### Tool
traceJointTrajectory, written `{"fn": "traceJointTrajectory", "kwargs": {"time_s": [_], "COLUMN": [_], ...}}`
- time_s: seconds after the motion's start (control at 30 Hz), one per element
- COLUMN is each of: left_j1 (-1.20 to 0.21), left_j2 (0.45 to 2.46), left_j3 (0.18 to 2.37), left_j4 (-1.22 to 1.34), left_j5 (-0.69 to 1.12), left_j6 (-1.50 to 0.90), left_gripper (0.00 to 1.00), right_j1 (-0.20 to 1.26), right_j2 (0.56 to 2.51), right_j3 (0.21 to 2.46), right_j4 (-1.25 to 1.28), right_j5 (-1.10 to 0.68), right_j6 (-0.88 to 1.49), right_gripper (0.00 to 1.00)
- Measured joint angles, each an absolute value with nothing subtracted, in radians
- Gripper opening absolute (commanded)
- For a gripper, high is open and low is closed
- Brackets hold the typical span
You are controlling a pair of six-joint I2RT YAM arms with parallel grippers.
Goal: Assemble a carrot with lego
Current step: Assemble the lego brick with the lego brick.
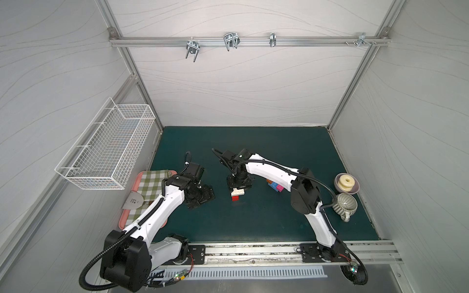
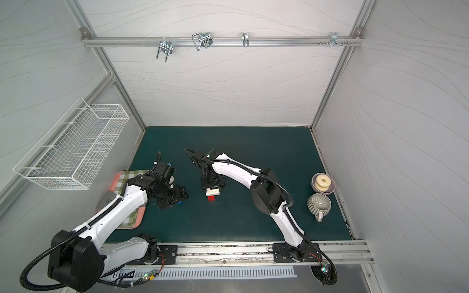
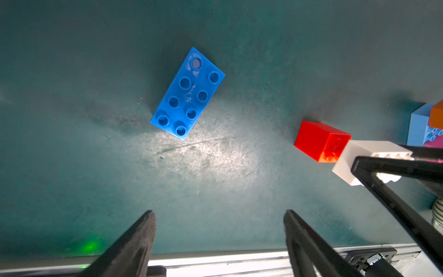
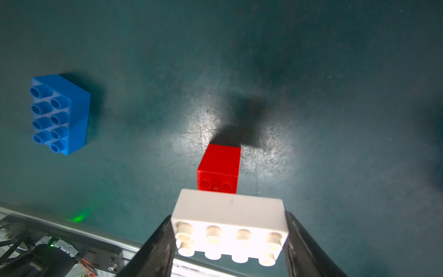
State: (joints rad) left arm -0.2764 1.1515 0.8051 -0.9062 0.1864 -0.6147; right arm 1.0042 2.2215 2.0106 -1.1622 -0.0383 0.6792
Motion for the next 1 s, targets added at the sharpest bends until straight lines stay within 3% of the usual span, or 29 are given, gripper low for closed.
{"fn": "traceJointTrajectory", "kwargs": {"time_s": [1.0], "left_j1": [-0.268], "left_j2": [1.151], "left_j3": [0.8], "left_j4": [-0.906], "left_j5": [0.196], "left_j6": [-0.606], "left_gripper": [0.85], "right_j1": [1.023], "right_j2": [2.344], "right_j3": [2.156], "right_j4": [-1.239], "right_j5": [-0.028], "right_j6": [0.653], "right_gripper": [0.52]}}
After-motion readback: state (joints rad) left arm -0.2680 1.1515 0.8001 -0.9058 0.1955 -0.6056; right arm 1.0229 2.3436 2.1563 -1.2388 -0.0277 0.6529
